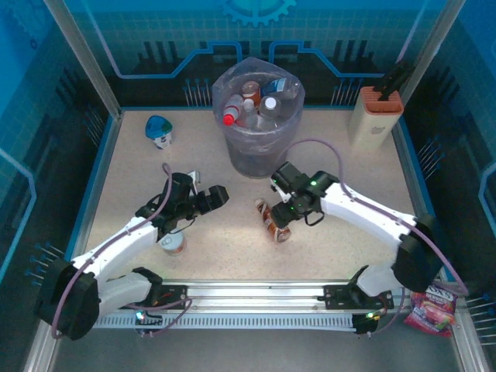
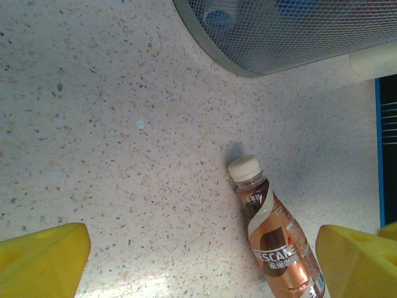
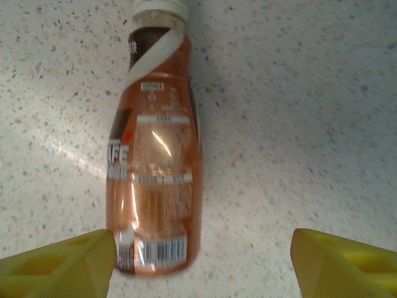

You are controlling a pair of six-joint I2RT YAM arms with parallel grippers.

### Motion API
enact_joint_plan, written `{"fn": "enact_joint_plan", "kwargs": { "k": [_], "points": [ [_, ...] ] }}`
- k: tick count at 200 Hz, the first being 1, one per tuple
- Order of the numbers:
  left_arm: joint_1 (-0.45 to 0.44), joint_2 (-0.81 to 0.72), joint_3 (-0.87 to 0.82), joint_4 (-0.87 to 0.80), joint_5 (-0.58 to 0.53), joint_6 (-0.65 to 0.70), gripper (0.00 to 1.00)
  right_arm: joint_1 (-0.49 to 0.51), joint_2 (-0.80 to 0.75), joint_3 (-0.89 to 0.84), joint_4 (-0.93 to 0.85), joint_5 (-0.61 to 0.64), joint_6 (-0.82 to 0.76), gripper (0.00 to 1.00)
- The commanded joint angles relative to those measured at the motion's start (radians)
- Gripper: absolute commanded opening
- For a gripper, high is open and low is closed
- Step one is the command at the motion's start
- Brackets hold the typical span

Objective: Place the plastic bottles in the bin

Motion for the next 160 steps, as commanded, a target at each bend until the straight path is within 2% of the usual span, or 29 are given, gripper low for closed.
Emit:
{"fn": "enact_joint_plan", "kwargs": {
  "k": [1, 68, 114, 126, 150, 160],
  "points": [
    [0.013, -0.067, -0.029, -0.061, 0.004, 0.021, 0.94, 0.021, 0.094, 0.067, 0.042, -0.012, -0.035, 0.75],
    [0.031, -0.135, -0.082, -0.082, -0.009, 0.004, 0.94, 0.025, 0.312, 0.179, 0.062, -0.052, -0.103, 0.73],
    [0.041, -0.124, -0.086, -0.071, -0.005, 0.013, 0.94, 0.025, 0.418, 0.227, 0.094, -0.068, -0.125, 0.66],
    [0.042, -0.125, -0.085, -0.071, -0.004, 0.015, 0.94, 0.026, 0.438, 0.237, 0.097, -0.069, -0.125, 0.62],
    [0.047, -0.129, -0.083, -0.082, -0.001, 0.018, 0.94, 0.032, 0.425, 0.231, 0.106, -0.059, -0.129, 0.57],
    [0.047, -0.131, -0.085, -0.083, -0.006, 0.019, 0.94, 0.032, 0.405, 0.225, 0.106, -0.056, -0.130, 0.52]
  ]
}}
